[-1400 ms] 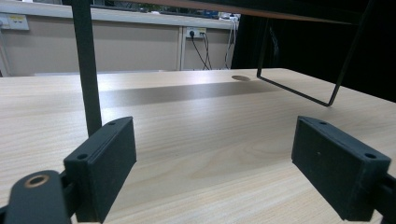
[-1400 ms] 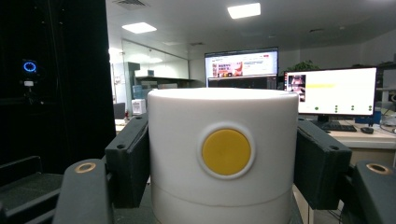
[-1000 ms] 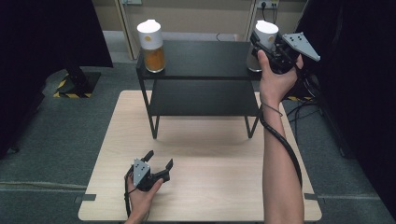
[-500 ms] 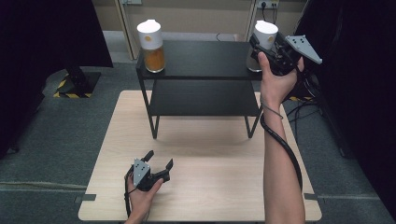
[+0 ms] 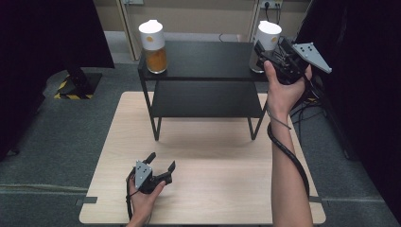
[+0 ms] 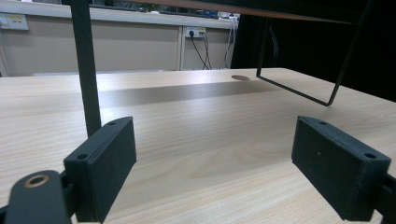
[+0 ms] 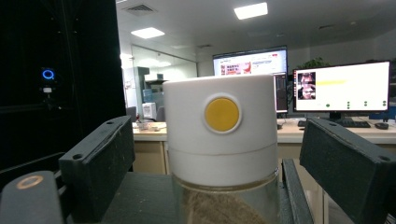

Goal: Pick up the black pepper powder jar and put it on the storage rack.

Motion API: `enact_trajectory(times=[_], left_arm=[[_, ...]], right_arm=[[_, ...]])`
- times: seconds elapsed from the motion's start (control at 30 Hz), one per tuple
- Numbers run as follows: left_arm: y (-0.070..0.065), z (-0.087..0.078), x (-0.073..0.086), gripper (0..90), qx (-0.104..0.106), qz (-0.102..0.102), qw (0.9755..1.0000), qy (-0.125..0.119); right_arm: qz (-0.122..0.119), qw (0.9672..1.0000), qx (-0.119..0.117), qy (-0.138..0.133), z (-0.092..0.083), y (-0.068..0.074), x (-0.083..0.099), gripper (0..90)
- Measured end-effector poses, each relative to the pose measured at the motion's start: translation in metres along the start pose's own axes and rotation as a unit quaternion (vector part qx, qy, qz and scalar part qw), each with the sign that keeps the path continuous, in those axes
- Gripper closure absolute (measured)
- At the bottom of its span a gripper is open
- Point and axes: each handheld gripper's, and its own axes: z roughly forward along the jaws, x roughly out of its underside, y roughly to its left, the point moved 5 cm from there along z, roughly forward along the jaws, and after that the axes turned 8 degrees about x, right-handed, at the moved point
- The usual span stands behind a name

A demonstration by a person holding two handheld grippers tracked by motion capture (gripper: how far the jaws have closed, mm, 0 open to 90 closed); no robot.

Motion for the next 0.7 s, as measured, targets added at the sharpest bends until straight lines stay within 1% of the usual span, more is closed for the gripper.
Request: enact_trajectory(times=[0.27, 0.4, 0.7], left_arm=[[0.0, 0.0, 0.0, 13.4, 0.0, 0.001, 1.0, 0.0], [0.0, 0.0, 0.0, 13.4, 0.0, 0.0, 1.0, -0.001], [0.0, 0.0, 0.0, 13.4, 0.0, 0.0, 1.0, -0.001]], right_arm=[[-0.003, 0.9999, -0.011, -0.002, -0.017, 0.002, 0.001, 10.6], [-0.002, 0.9999, -0.014, -0.01, -0.027, 0.001, 0.004, 10.6], [-0.005, 0.9998, -0.02, -0.004, -0.047, -0.001, 0.011, 10.5]])
